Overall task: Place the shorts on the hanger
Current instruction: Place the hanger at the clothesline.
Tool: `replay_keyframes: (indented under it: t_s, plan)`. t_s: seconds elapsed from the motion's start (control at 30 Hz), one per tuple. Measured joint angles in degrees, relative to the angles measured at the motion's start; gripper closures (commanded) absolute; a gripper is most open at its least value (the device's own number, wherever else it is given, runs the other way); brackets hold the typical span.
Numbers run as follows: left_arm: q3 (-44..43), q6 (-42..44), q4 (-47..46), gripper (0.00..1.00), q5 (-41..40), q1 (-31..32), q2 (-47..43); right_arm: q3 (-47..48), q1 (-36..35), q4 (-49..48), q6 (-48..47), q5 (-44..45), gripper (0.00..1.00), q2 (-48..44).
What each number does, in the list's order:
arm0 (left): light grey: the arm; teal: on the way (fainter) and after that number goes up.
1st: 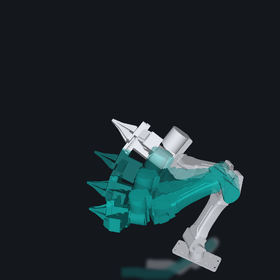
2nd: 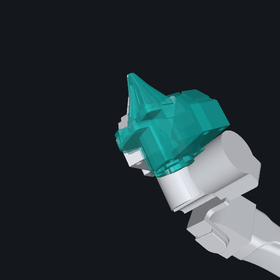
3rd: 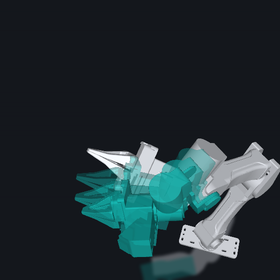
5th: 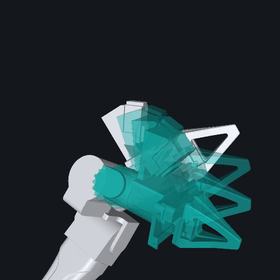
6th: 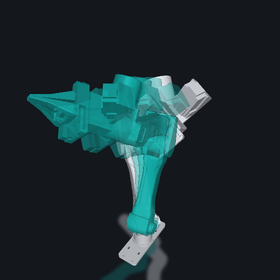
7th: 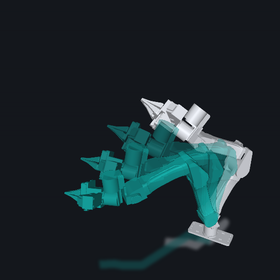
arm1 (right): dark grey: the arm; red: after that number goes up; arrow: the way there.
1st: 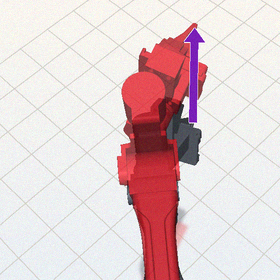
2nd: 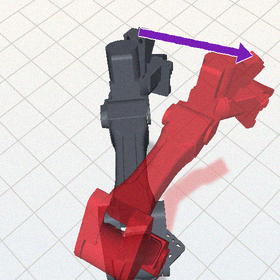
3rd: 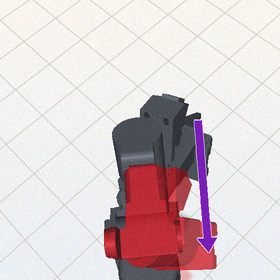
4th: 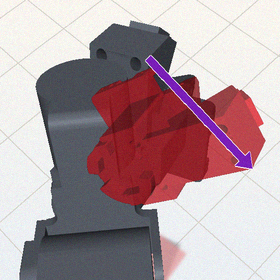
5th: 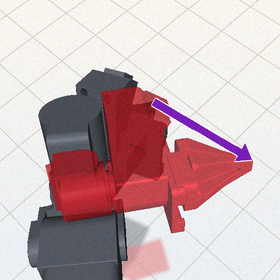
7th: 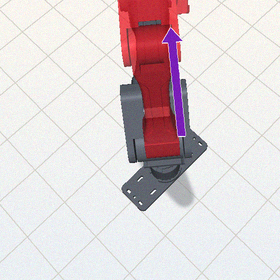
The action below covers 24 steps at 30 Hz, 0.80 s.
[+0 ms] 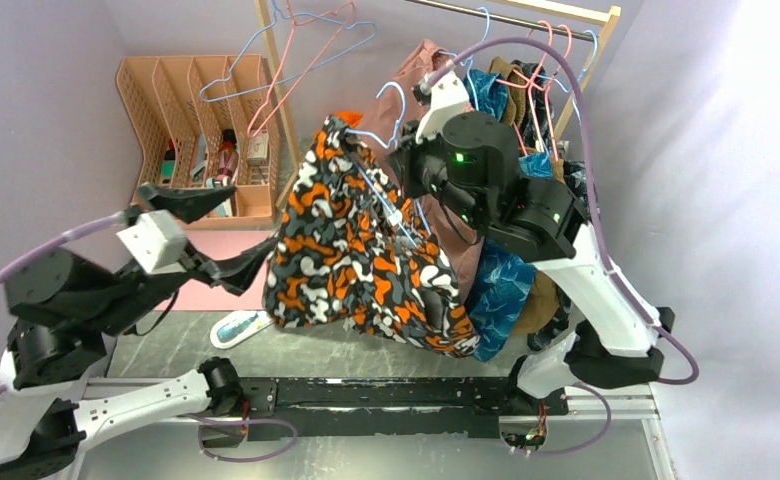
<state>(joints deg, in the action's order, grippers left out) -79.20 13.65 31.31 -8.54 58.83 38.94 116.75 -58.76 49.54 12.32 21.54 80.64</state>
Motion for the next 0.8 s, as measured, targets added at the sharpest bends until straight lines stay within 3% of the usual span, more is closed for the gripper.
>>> replay_keyframes:
  t_s: [0.2, 0.37, 0.57, 0.8]
  plan:
    - [7.6, -1.9, -4.6, 0.02, -7.8, 0.0, -7.9, 14.6, 0.0, 4.0, -0.2, 12.0, 1.0, 8.4]
    - [12.5, -2.6, -4.9, 0.03, -11.8, 0.0, -9.7, 27.6, 0.0, 4.8, -1.0, 14.6, 1.0, 11.3]
    - [14.4, -3.6, -5.5, 0.04, -15.3, 0.0, -9.7, 23.9, 0.2, 2.2, -1.2, 17.2, 1.0, 7.2]
    - [21.8, -4.1, -8.2, 0.05, -17.7, 0.0, -9.9, 23.3, 5.8, 2.2, -1.1, 14.6, 1.0, 13.9]
